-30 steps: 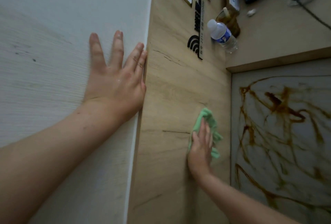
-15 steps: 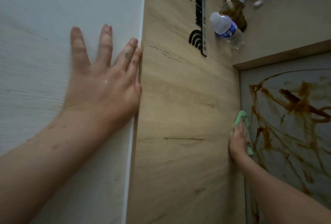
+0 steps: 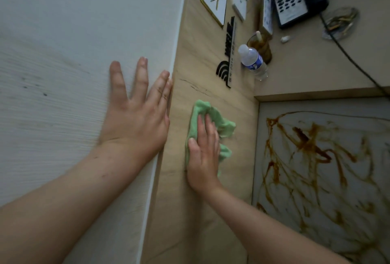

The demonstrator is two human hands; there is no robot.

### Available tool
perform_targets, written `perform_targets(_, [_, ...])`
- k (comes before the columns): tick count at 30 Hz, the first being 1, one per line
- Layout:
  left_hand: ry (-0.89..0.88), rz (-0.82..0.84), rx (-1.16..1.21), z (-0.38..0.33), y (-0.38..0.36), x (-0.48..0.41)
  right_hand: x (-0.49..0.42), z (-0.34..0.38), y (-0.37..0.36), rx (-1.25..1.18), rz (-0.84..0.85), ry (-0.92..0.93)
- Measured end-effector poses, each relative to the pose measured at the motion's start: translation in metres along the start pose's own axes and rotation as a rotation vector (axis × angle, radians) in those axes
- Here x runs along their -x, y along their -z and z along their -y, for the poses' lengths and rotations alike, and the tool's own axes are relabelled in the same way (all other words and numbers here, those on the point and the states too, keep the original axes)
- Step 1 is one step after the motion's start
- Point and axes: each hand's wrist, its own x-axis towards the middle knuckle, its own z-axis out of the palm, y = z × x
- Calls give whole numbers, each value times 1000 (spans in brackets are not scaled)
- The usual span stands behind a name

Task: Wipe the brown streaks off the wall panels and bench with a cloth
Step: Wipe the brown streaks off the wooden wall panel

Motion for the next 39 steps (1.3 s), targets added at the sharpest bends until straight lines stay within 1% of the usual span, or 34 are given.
perform_targets(1, [0,9,6,0,0,-1,-27,-6,4,6,-31,-65])
perform_targets(4, [6,20,28,0,-1,-2,-98,-12,15,-39,-89,-371])
perform_targets(5, [5,16,29,0,-1,-2,-108,-7,15,-52,-93,-404])
perform_targets(6, [5,15,31,0,-1,-3,-112,2,14,-53,-83,-379])
perform_targets(10, [12,16,17,1,4,-2,-99,36,10,-21,-4,-110])
perform_targets(13, [38,25,43,3,9,0,-73,41,14,12,71,-48])
perform_targets(15, [42,53,79,3,15,3,-42,36,18,34,146,-54])
perform_targets(18, [75,101,281,6,30,28,11,24,18,41,211,-154])
perform_targets(21, [92,132,320,3,28,95,97,25,5,66,230,-292])
perform_targets(23, [106,175,332,-2,22,145,161,40,-4,108,293,-287])
perform_targets(25, [128,154,420,-9,21,195,200,55,-10,87,323,-298])
perform_targets(26, [142,126,486,-13,22,221,206,62,-12,67,316,-297])
perform_targets(29, [204,48,677,-21,38,285,192,70,-13,55,226,-293])
perform_targets(31, [229,68,780,-27,52,331,191,74,-12,42,192,-323])
perform_targets(33, [293,143,880,-36,63,386,219,88,-11,-22,224,-372])
perform_targets(35, [342,302,963,-47,80,426,253,101,-4,-83,260,-459])
perform_targets(37, [374,562,1024,-51,105,476,303,121,12,-130,354,-505])
perform_targets(38, [368,663,1048,-55,111,487,316,123,23,-140,393,-545])
perform_targets(39, [399,732,1073,-60,122,515,341,137,35,-149,478,-590])
